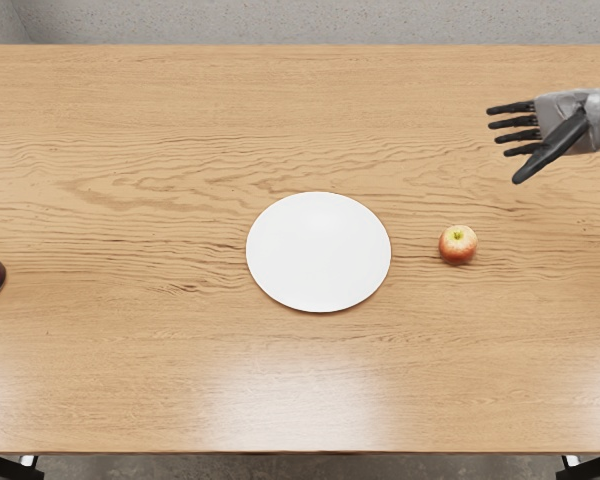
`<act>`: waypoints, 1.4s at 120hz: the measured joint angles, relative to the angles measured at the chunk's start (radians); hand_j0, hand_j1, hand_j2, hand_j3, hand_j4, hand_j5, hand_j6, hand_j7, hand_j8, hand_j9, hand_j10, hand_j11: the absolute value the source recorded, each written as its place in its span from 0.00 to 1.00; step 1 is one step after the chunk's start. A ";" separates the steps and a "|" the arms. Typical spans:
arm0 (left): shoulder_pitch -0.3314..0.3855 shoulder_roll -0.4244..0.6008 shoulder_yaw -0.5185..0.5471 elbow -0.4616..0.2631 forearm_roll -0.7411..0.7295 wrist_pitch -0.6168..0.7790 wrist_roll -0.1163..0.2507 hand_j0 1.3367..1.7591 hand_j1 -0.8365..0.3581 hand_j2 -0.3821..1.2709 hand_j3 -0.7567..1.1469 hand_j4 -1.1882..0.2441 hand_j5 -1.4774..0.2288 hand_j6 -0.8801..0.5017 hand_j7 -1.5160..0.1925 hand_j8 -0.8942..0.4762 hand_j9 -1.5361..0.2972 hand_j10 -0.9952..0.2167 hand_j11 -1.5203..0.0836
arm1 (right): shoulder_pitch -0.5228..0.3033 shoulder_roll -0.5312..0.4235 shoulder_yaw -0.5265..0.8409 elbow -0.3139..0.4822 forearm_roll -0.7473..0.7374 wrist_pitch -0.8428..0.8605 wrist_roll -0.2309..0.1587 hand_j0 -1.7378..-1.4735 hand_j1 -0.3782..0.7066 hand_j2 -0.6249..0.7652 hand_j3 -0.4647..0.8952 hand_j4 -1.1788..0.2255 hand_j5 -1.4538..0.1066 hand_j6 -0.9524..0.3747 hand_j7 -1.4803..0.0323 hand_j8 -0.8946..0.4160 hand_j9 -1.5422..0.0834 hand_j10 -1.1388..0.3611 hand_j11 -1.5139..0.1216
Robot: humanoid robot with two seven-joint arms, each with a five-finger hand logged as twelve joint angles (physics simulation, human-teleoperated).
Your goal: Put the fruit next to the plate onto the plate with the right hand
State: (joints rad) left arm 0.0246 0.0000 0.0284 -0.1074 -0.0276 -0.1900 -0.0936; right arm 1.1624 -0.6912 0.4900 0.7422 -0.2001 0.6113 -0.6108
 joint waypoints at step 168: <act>0.000 0.000 0.000 0.000 0.000 0.000 0.000 0.76 0.99 0.23 0.40 0.83 0.87 0.64 0.89 0.65 0.84 0.82 0.95 | 0.466 0.203 -1.068 0.768 -0.017 -1.198 0.000 0.30 0.23 0.42 0.34 0.71 0.78 0.58 0.82 0.54 0.80 0.63 0.78</act>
State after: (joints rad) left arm 0.0245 0.0000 0.0283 -0.1074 -0.0276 -0.1901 -0.0936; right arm 1.6281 -0.4878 -0.5780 1.5100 -0.2170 -0.5863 -0.6109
